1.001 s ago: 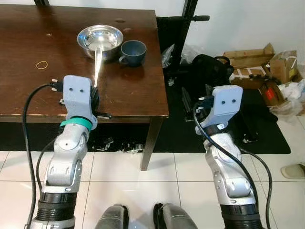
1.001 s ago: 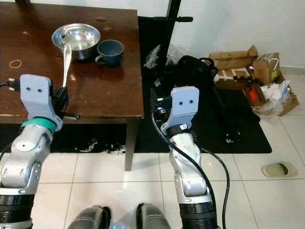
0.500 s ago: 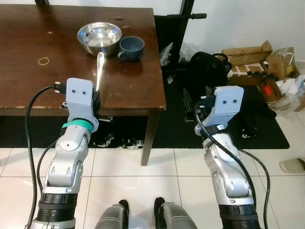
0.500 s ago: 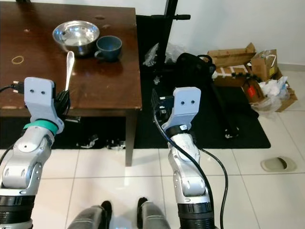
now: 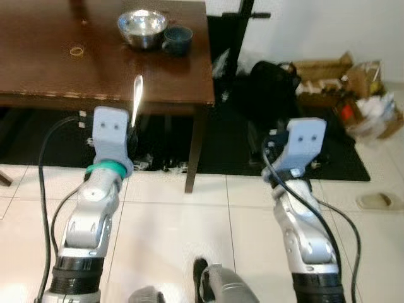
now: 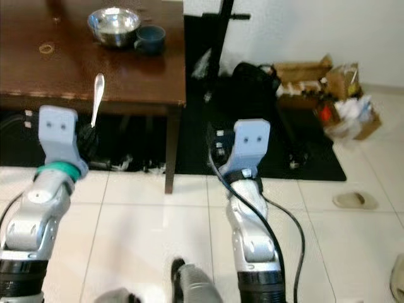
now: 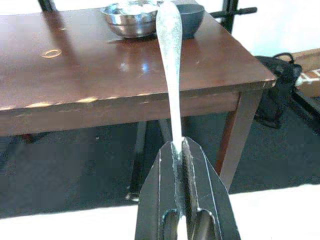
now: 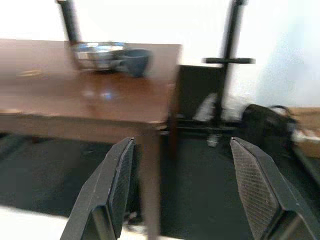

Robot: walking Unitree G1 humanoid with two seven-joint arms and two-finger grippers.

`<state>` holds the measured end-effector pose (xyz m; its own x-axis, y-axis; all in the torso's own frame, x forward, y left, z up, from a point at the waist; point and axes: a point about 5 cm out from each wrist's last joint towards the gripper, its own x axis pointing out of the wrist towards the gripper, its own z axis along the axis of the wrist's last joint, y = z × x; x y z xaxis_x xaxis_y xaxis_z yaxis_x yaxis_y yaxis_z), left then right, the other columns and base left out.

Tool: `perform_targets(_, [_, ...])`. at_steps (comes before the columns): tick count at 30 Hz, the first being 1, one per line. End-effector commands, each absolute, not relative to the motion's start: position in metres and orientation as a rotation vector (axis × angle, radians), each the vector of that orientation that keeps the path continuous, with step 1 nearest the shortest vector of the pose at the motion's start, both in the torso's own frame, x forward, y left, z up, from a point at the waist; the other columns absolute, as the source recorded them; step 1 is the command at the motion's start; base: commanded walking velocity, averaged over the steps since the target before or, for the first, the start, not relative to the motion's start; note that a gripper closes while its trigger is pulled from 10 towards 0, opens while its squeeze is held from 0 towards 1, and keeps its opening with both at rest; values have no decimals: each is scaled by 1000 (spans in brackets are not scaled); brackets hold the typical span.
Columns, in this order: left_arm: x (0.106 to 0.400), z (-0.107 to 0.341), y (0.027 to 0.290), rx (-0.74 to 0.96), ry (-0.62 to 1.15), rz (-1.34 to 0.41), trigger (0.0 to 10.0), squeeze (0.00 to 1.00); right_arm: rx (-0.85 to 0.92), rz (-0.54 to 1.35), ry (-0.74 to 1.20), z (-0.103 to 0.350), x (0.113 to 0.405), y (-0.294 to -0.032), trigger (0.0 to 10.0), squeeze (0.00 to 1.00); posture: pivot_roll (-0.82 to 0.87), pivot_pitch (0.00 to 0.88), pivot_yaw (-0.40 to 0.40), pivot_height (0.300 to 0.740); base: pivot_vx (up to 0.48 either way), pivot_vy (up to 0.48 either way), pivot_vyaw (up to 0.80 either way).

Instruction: Setting the table

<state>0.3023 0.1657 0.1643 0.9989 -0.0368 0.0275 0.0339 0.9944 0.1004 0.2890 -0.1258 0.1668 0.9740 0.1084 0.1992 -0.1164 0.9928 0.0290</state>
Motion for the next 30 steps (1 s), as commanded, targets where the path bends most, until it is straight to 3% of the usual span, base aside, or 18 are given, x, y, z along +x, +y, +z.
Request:
perform_targets(1, [302,161,163,105,-13,-42,10000,0,37,105,-186,165,289,-129,10000,0,-27,6,28,740,-458,0,0])
perform_targets(23, [305,159,158,102,-10,-60,10000,0,32,109,-184,164,290,-132,10000,0,-33,0,30,740,-458,0,0])
perform_targets(30, [306,159,156,94,-9,-67,10000,0,25,116,-179,164,289,-132,10000,0,-38,0,32,740,-213,0,0])
